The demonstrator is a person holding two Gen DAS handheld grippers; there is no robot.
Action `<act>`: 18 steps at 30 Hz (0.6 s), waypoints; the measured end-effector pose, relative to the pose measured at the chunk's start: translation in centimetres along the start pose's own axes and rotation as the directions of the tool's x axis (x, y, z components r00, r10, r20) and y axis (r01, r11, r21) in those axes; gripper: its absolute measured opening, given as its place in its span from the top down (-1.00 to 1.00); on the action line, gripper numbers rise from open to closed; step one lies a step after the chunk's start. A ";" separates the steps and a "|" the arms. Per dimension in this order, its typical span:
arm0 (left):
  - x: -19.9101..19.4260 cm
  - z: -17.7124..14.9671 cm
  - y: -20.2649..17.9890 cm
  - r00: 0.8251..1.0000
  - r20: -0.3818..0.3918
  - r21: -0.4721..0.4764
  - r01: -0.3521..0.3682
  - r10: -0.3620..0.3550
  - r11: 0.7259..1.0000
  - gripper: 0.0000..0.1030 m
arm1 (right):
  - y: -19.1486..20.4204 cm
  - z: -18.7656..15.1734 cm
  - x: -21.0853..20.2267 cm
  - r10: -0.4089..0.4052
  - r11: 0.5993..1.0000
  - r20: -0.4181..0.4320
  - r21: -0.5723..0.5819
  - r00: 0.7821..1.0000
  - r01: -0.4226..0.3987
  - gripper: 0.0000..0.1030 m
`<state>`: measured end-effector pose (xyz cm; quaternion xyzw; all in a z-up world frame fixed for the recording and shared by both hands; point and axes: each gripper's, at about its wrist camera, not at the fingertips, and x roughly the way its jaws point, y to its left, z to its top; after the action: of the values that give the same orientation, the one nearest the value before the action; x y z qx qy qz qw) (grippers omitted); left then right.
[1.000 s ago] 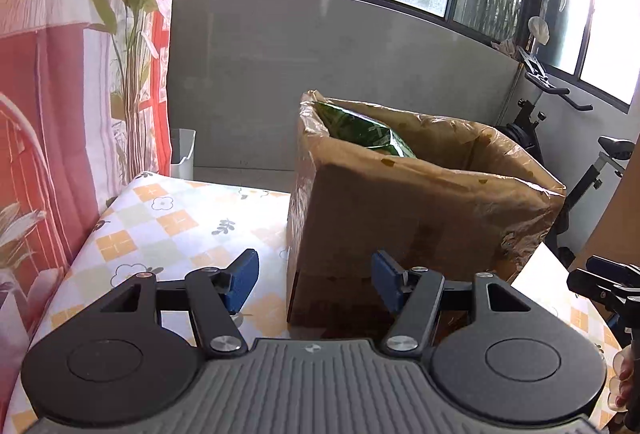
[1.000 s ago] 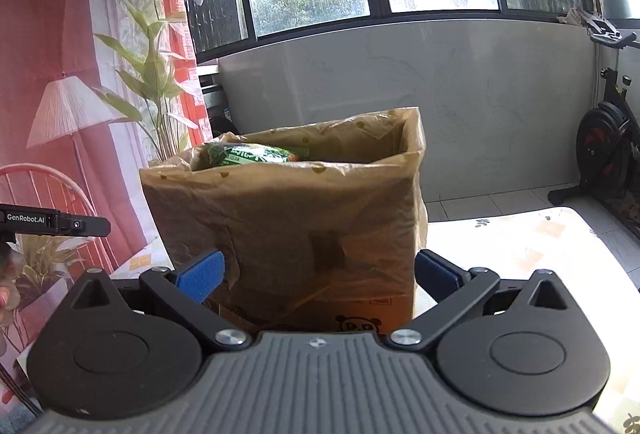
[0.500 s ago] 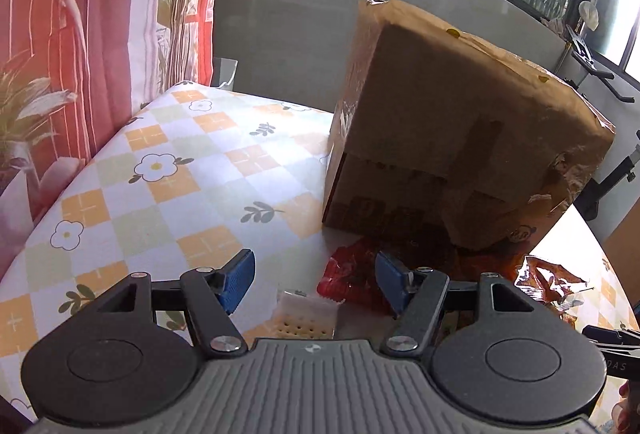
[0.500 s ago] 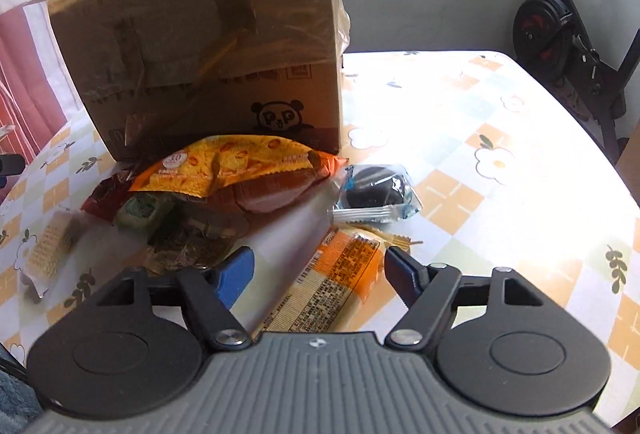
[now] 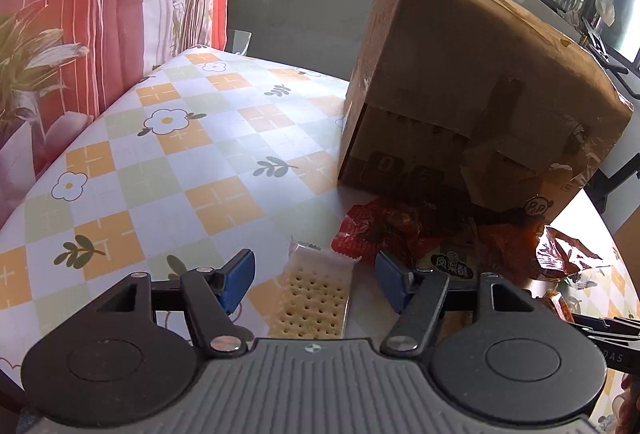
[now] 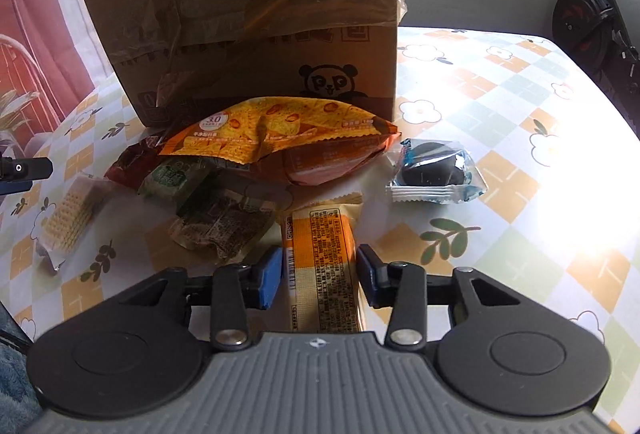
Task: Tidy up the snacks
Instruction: 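Move both grippers back down to the snack pile in front of the box, then grasp the orange wafer bar with the right gripper while the left grasps a red spicy pack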
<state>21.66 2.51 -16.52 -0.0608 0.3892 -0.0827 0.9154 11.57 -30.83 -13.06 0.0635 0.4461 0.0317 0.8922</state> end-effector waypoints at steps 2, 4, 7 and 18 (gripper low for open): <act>0.4 -0.4 -0.2 1.000 -0.019 0.010 -0.001 0.001 1.000 -0.34 | 0.2 -0.1 0.0 0.013 1.000 0.003 -0.016 1.000 -0.013 0.19; 0.6 -0.6 -0.4 0.999 -0.032 0.019 -0.004 0.004 1.000 -0.34 | 0.3 -0.1 0.1 0.027 0.999 0.004 -0.022 1.000 -0.027 0.20; 0.9 -0.8 -0.7 0.999 -0.041 0.035 -0.001 0.003 0.999 -0.34 | 0.3 -0.1 0.2 0.032 0.999 0.004 -0.019 0.999 -0.032 0.20; 1.3 -1.0 -0.7 0.998 -0.064 0.034 -0.013 0.015 0.999 -0.34 | 0.0 -0.2 -0.3 0.035 0.999 0.002 -0.018 0.999 -0.035 0.16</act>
<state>21.72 1.52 -18.03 -0.0398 0.4176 -0.0848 0.9038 11.29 -30.84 -12.95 0.0636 0.4437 0.0513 0.8924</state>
